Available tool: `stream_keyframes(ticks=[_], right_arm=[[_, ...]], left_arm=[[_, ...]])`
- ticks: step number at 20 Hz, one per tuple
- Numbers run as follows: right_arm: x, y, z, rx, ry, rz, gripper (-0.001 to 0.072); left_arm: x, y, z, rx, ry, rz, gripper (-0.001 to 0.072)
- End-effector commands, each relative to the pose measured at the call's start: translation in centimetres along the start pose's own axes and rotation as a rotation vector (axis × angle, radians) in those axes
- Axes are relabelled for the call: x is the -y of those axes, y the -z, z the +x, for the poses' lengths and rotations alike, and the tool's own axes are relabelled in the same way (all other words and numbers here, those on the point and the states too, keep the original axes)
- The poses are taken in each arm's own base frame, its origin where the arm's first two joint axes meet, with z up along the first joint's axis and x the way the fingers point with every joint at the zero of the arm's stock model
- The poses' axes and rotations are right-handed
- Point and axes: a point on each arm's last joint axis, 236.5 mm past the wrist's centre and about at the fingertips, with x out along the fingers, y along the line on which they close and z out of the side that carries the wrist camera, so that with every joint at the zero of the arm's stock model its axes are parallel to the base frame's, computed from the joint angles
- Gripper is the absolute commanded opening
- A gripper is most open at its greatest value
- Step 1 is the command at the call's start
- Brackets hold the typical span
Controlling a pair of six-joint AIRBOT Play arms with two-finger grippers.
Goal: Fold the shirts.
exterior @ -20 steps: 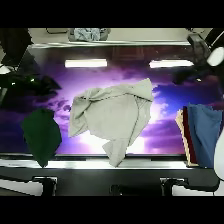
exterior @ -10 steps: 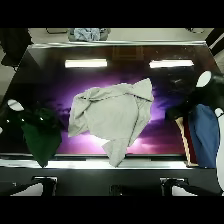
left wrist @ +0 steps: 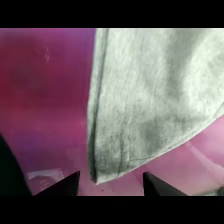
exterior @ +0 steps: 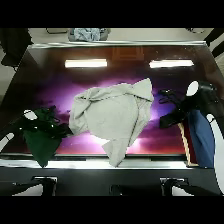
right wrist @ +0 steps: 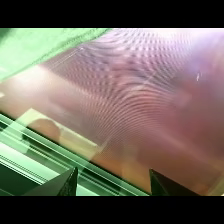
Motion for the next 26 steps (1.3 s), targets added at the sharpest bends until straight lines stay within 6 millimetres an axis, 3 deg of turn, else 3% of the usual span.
stream_keyframes(ticks=[1,2,4,5,6,9,12,14,21,22,23,26], right_arm=[[-1.2,0.3,1.8,0.005,-0.055,0.011,0.0560],[-2.1,0.3,2.8,0.022,-0.092,0.022,0.0566],[-4.3,-0.2,4.5,0.077,-0.181,0.056,0.0567],[-5.4,-0.7,5.2,0.119,-0.227,0.083,0.0567],[-6.6,-1.5,5.7,0.167,-0.284,0.110,0.0567],[-9.6,-2.6,8.2,0.233,-0.379,0.155,0.0565],[-12.0,-2.4,11.8,0.212,-0.335,0.158,0.0533],[-12.5,-2.7,12.8,0.223,-0.307,0.177,0.0530],[-11.3,-4.6,12.8,0.289,-0.272,0.311,0.0319],[-11.4,-4.5,12.8,0.285,-0.273,0.309,0.0231],[-11.4,-4.4,12.9,0.282,-0.266,0.299,0.0042],[-10.9,-4.5,12.3,0.298,-0.223,0.162,0.0044]], left_arm=[[0.1,-2.0,0.7,0.081,-0.014,-0.001,0.0497],[0.1,-2.1,0.8,0.088,-0.016,-0.007,0.0492],[0.2,-2.1,1.1,0.082,-0.017,-0.011,0.0316],[0.3,-2.0,1.2,0.078,-0.018,-0.005,0.0210],[0.4,-1.9,1.3,0.074,-0.017,-0.002,0.0052],[0.6,-1.7,1.2,0.070,-0.016,0.007,0.0036],[0.9,-1.8,0.6,0.084,-0.015,0.031,0.0035],[1.1,-1.9,0.1,0.102,-0.014,0.041,0.0035],[1.8,-2.2,-1.1,0.142,-0.008,0.060,0.0035],[1.8,-2.2,-1.2,0.143,-0.008,0.061,0.0035],[1.8,-2.3,-1.2,0.146,-0.009,0.062,0.0035],[1.9,-2.8,-1.7,0.160,-0.007,0.078,0.0034]])
